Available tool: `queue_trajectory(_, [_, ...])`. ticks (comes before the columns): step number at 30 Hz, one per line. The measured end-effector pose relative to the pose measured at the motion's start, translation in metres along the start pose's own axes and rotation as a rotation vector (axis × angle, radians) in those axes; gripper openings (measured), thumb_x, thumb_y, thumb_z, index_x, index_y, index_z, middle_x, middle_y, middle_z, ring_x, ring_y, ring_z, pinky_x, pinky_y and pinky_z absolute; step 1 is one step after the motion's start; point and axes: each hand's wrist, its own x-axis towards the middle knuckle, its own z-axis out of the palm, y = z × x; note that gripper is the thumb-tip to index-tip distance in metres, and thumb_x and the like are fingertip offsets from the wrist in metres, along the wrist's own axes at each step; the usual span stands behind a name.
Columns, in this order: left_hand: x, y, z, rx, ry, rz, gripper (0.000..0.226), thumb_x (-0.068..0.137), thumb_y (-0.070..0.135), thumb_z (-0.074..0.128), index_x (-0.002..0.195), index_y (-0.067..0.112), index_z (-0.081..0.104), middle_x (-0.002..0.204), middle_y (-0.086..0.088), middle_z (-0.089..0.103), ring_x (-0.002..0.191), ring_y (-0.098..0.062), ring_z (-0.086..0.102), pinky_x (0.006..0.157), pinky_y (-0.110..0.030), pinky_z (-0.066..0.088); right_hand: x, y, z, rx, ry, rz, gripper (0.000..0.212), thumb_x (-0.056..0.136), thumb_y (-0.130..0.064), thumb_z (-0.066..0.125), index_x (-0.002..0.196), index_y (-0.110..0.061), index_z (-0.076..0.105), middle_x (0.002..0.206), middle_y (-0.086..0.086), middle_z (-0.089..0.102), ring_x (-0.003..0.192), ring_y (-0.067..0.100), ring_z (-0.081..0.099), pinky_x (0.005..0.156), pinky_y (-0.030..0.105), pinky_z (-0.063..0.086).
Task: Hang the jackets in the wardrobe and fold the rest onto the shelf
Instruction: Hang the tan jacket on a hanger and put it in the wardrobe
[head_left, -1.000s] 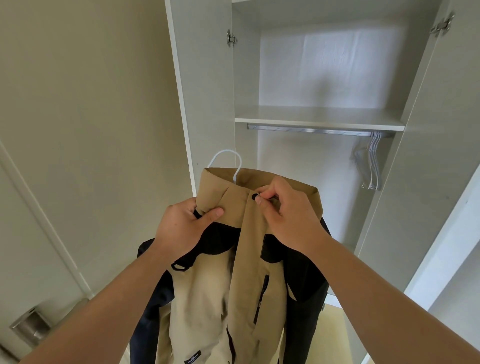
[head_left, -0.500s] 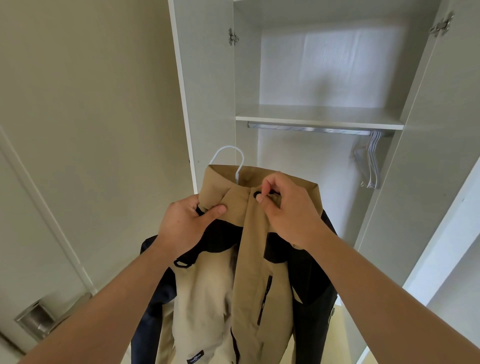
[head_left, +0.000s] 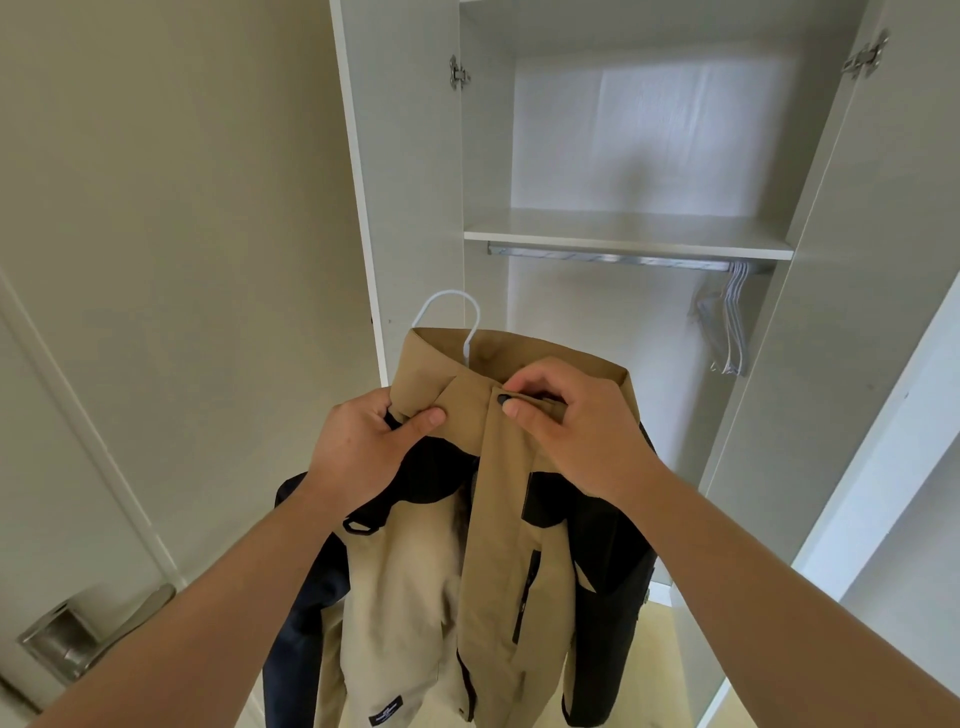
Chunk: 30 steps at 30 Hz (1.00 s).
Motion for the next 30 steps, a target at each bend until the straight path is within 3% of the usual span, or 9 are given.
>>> queue_trajectory(8, [0.001,0.003,0.0,-0.02,0.009,0.008,0.037,0.071,0.066,0.068,0.086,0.032,0.072,0.079,0.021,0.073,0.074,0.003,0.069,0.062,-0.009,0.051,-0.004,0.002,0.001,-0.041,-0.036,-0.047,0.007,0.094,-0.022,0.07,0.095,-0.028,0.067,0.096,-0.022,0.068,0.099,-0.001,0.065,0.087,0.014,0.051])
queue_trajectory(12, [0.003,0.002,-0.001,-0.027,0.015,0.003,0.036,0.072,0.065,0.068,0.087,0.033,0.073,0.081,0.021,0.074,0.076,0.003,0.07,0.064,-0.01,0.052,-0.005,0.002,0.006,-0.027,0.009,-0.062,0.013,0.094,-0.017,0.07,0.095,-0.029,0.064,0.1,-0.033,0.062,0.103,-0.01,0.062,0.086,0.006,0.047])
queue_trajectory(17, [0.005,-0.003,-0.001,0.01,0.036,-0.011,0.022,0.081,0.053,0.074,0.086,0.032,0.072,0.079,0.021,0.073,0.073,0.002,0.069,0.065,-0.018,0.055,-0.002,0.0,0.007,0.001,0.041,-0.063,0.016,0.093,-0.013,0.07,0.094,-0.027,0.063,0.107,-0.034,0.059,0.106,-0.011,0.061,0.089,0.008,0.047])
queue_trajectory(21, [0.005,-0.001,0.0,0.008,0.021,0.002,0.032,0.075,0.061,0.069,0.088,0.032,0.073,0.081,0.022,0.074,0.075,0.003,0.07,0.065,-0.013,0.053,0.001,-0.001,0.009,0.001,0.046,-0.059,0.018,0.094,-0.014,0.07,0.094,-0.03,0.061,0.104,-0.036,0.058,0.104,-0.018,0.058,0.086,0.002,0.043])
queue_trajectory(25, [0.006,0.0,0.001,0.009,0.008,-0.005,0.037,0.071,0.066,0.067,0.086,0.032,0.072,0.079,0.021,0.073,0.074,0.003,0.069,0.064,-0.013,0.052,0.002,0.001,0.011,0.016,0.077,-0.051,0.022,0.094,-0.013,0.07,0.092,-0.031,0.058,0.096,-0.032,0.062,0.101,-0.015,0.06,0.083,0.003,0.044])
queue_trajectory(30, [0.01,-0.003,0.003,0.033,0.002,-0.004,0.035,0.072,0.067,0.067,0.081,0.033,0.071,0.076,0.017,0.073,0.071,-0.002,0.069,0.064,-0.021,0.055,0.004,0.003,0.013,0.02,0.086,-0.037,0.025,0.094,-0.015,0.069,0.09,-0.037,0.056,0.094,-0.03,0.064,0.1,-0.01,0.062,0.082,0.004,0.044])
